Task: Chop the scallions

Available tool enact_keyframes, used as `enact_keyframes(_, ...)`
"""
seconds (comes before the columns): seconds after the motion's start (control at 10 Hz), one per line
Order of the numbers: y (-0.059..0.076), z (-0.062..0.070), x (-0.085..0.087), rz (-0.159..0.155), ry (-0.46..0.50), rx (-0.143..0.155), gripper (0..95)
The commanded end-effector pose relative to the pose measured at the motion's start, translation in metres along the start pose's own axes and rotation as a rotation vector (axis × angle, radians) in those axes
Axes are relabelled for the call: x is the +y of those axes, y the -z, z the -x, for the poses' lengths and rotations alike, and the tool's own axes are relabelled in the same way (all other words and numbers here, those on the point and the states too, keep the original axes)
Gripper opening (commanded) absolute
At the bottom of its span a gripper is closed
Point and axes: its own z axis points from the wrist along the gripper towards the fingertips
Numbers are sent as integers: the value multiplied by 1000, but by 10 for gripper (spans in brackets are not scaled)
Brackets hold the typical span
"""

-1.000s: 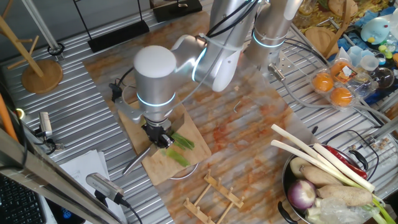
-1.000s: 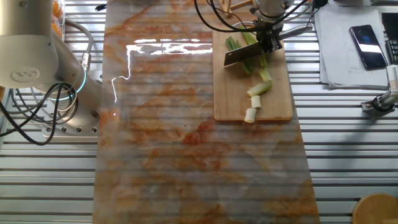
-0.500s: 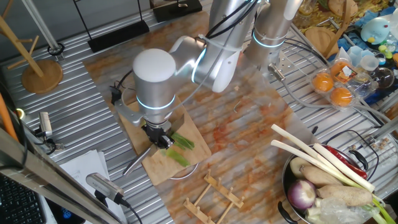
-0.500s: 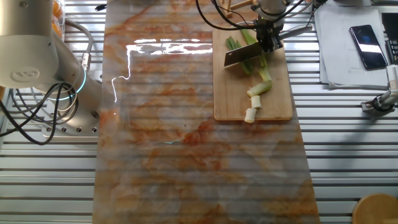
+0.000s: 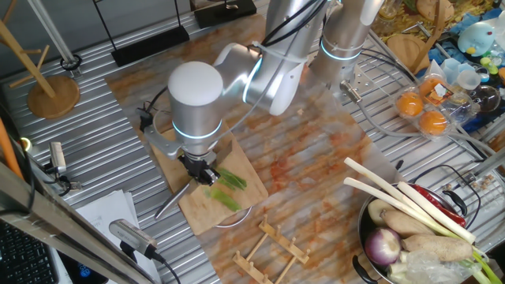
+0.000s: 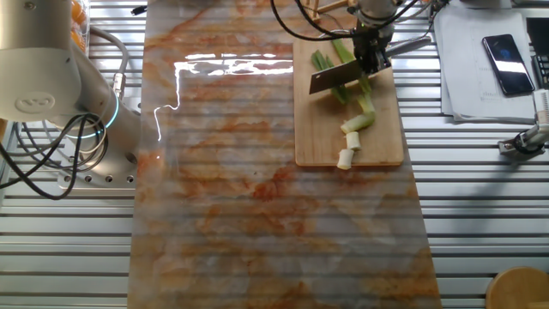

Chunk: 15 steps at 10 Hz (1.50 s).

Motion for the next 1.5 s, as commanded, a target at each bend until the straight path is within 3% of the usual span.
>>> enact_keyframes(0.1, 4, -5, -6, -12, 15, 11, 0)
enact_keyframes(0.2, 5, -6, -8, -7, 17, 8, 0)
enact_keyframes(0.3, 9, -5, -7, 30, 9, -8, 0)
enact_keyframes(0.4, 14, -3, -3, 46, -3, -9, 0)
enact_keyframes(0.7, 30, 7, 19, 64, -49, 38, 0)
enact_keyframes(0.9, 39, 9, 36, 78, -73, 50, 0)
enact_keyframes(1.1, 42, 9, 52, 101, -102, 53, 0)
enact_keyframes(1.5, 36, 8, 79, 117, -93, 84, 0)
